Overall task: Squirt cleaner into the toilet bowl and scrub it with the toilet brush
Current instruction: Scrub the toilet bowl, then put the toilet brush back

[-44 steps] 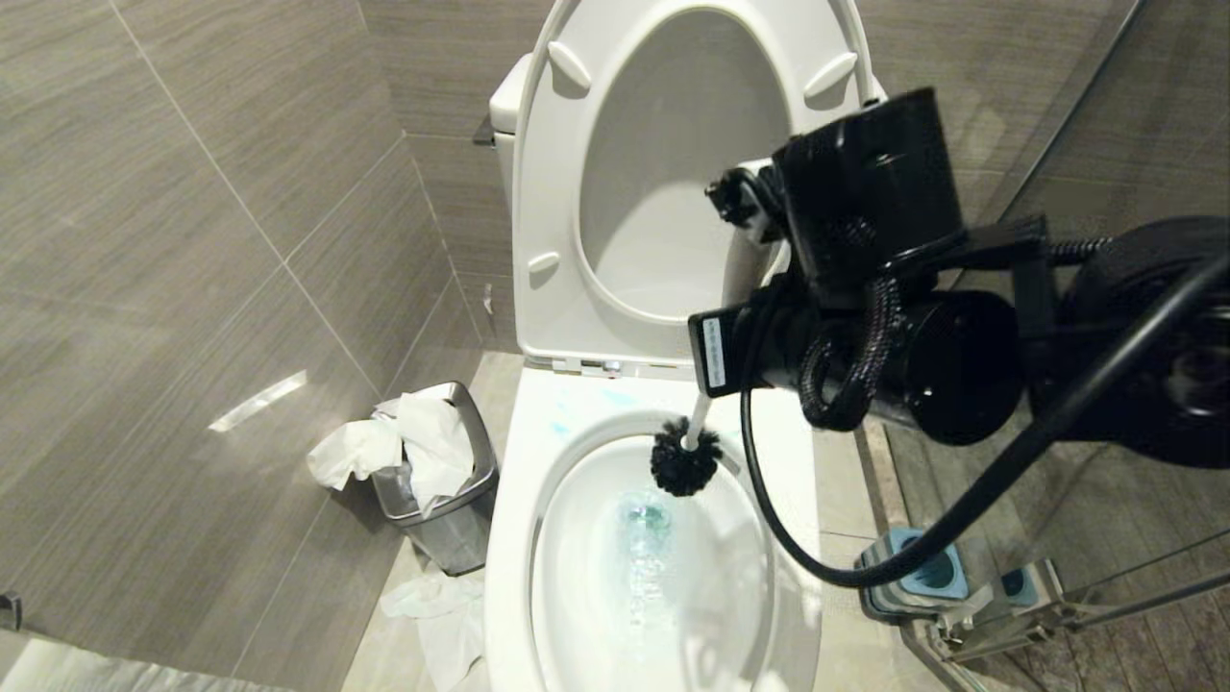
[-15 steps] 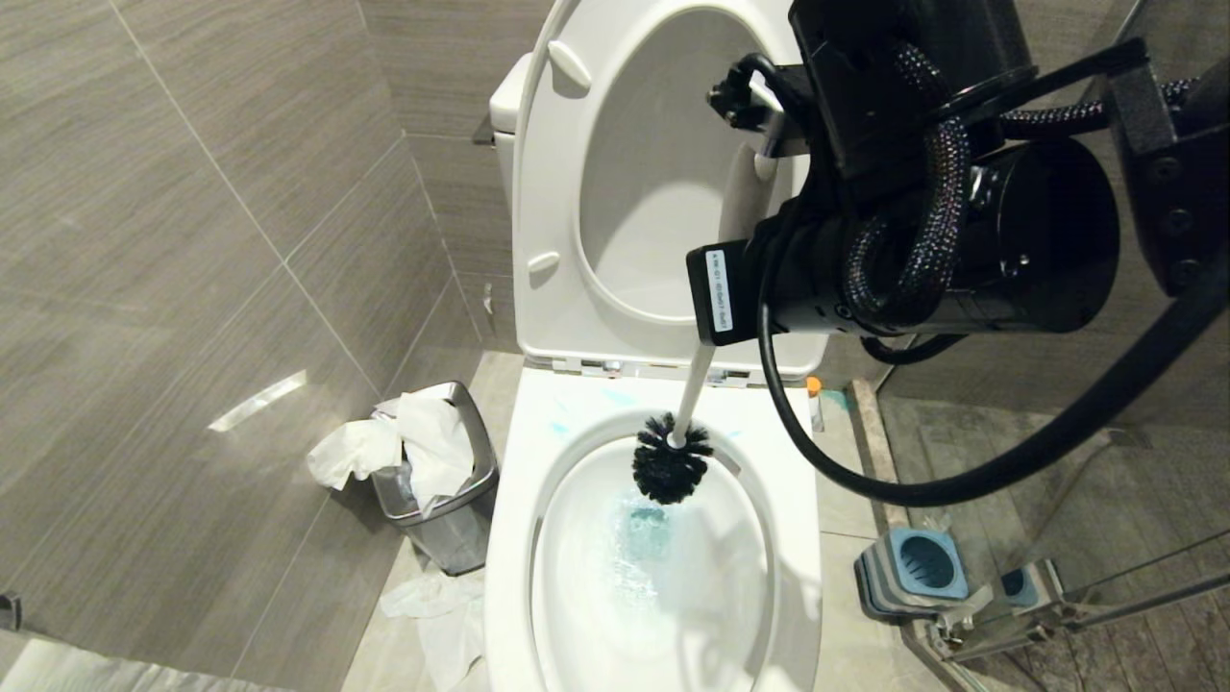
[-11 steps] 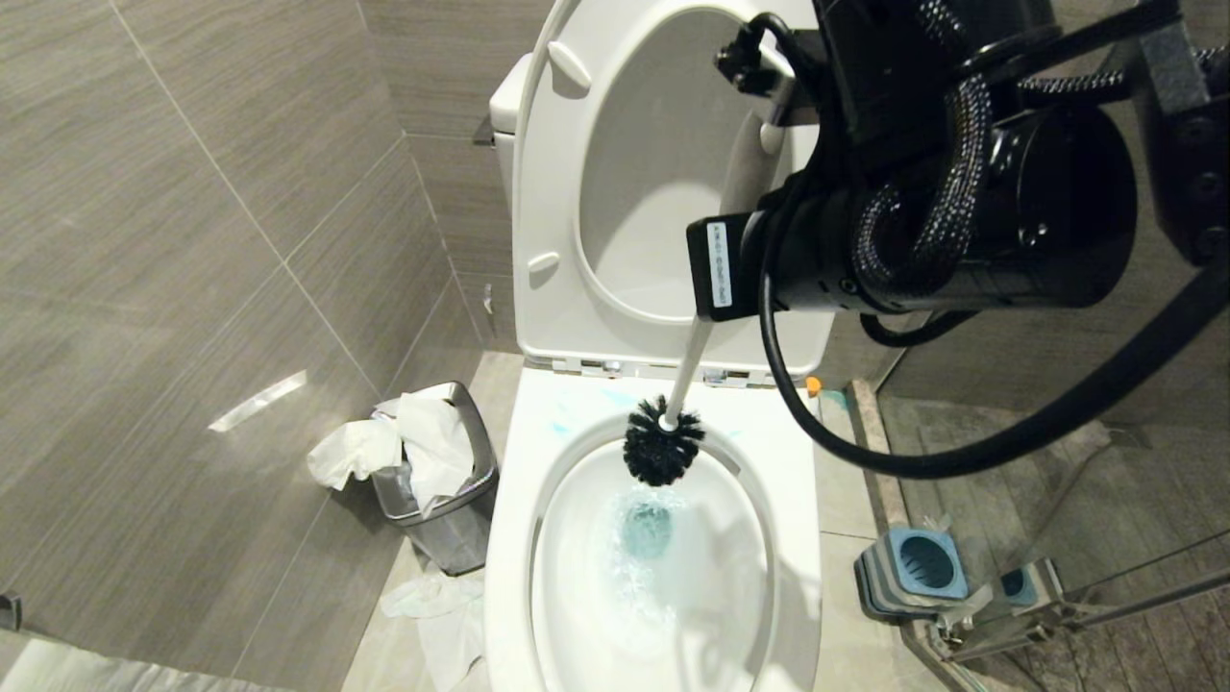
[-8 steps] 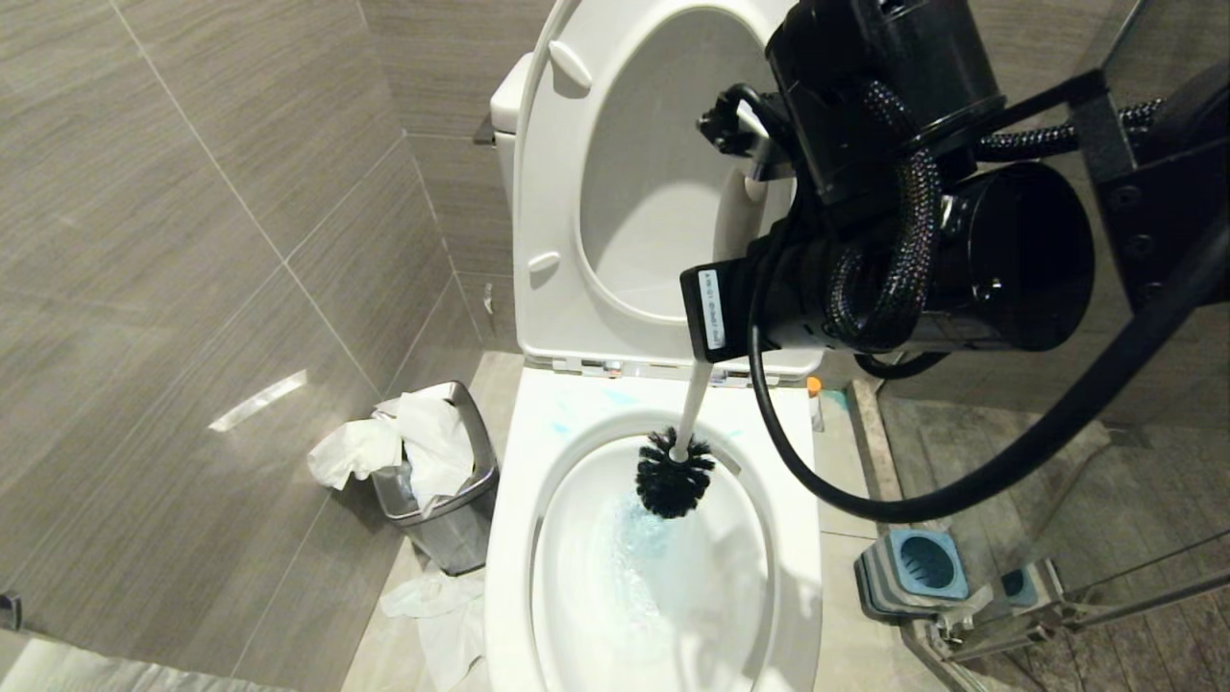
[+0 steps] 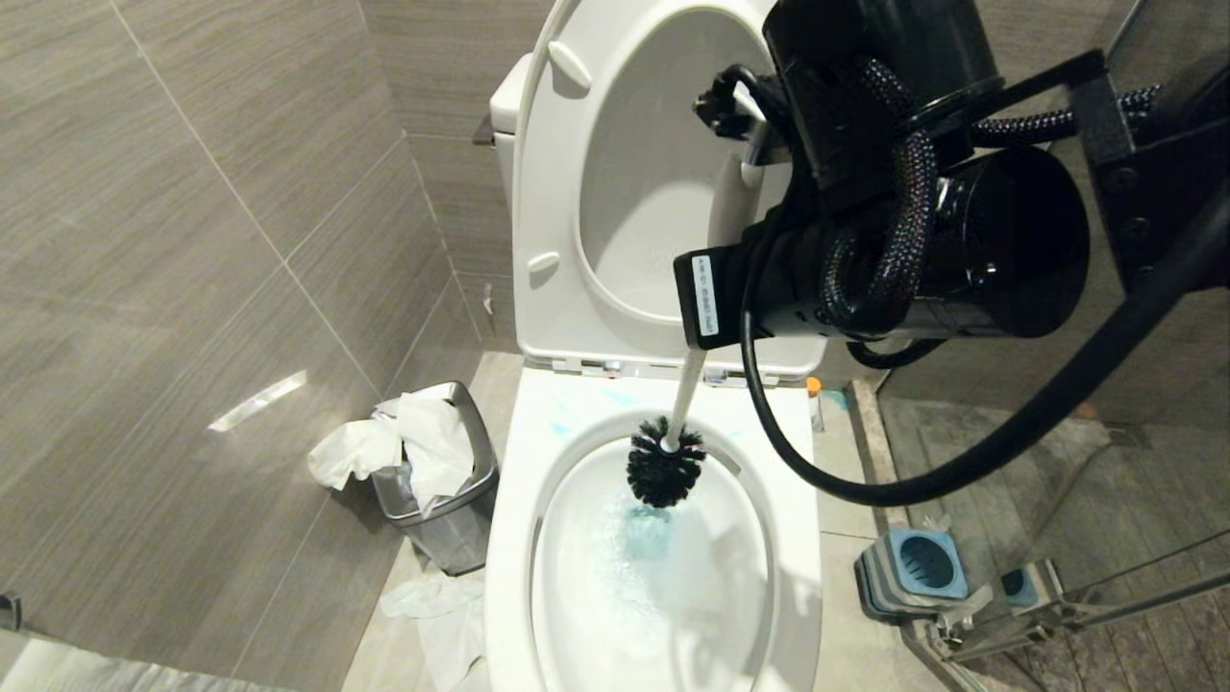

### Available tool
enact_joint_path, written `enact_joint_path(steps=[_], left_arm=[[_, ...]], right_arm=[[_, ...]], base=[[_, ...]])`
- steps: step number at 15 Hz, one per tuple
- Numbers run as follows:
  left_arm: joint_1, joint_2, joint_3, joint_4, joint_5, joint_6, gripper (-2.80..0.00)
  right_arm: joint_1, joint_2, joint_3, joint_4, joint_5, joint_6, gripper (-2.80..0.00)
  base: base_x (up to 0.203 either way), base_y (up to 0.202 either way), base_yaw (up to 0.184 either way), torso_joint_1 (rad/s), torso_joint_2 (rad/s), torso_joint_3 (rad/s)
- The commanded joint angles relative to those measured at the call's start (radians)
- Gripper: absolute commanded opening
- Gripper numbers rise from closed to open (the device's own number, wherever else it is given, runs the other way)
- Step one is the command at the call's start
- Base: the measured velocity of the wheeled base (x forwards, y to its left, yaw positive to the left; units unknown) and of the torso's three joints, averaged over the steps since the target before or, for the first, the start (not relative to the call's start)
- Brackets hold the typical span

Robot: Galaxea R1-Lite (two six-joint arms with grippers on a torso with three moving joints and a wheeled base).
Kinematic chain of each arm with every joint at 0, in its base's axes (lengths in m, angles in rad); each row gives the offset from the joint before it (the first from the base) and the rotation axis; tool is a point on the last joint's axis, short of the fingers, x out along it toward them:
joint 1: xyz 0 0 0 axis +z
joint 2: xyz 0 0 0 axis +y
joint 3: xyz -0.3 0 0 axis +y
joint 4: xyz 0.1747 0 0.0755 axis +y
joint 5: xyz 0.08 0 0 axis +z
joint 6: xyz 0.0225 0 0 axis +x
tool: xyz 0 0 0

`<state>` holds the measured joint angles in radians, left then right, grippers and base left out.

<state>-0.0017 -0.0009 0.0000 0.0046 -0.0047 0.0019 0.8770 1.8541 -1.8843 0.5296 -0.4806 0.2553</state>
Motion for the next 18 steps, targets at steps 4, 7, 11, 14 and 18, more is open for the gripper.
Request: enact_joint_path(steps=[4,7,11,14,18], left_arm=[[0.000,0.001,0.002,0.000,0.000,0.001,-2.80],[0.000,0.001,0.002,0.000,0.000,0.001,-2.80],[0.000,0.001,0.002,0.000,0.000,0.001,-2.80],[0.000,0.001,0.002,0.000,0.000,0.000,-2.80],[0.000,0.001,0.002,0.000,0.000,0.001,-2.80]], right_arm=[[0.000,0.004,0.005,0.004,-0.003,0.001,-2.80],[0.000,0.004,0.007,0.004,-0.003,0.001,-2.80],[0.000,0.000,0.004,0.006,-0.020,0.001,-2.80],[-0.001,-0.018,0.007,0.015,-0.062,0.001,-2.80],[-0.042,-0.099,0.060,0.074,-0.116,0.005,-2.80]], base=[[0.000,0.000,0.000,0.000,0.00,0.000],[0.000,0.000,0.000,0.000,0.00,0.000],[0.000,0.000,0.000,0.000,0.00,0.000],[0.000,0.000,0.000,0.000,0.00,0.000],[0.000,0.000,0.000,0.000,0.00,0.000]])
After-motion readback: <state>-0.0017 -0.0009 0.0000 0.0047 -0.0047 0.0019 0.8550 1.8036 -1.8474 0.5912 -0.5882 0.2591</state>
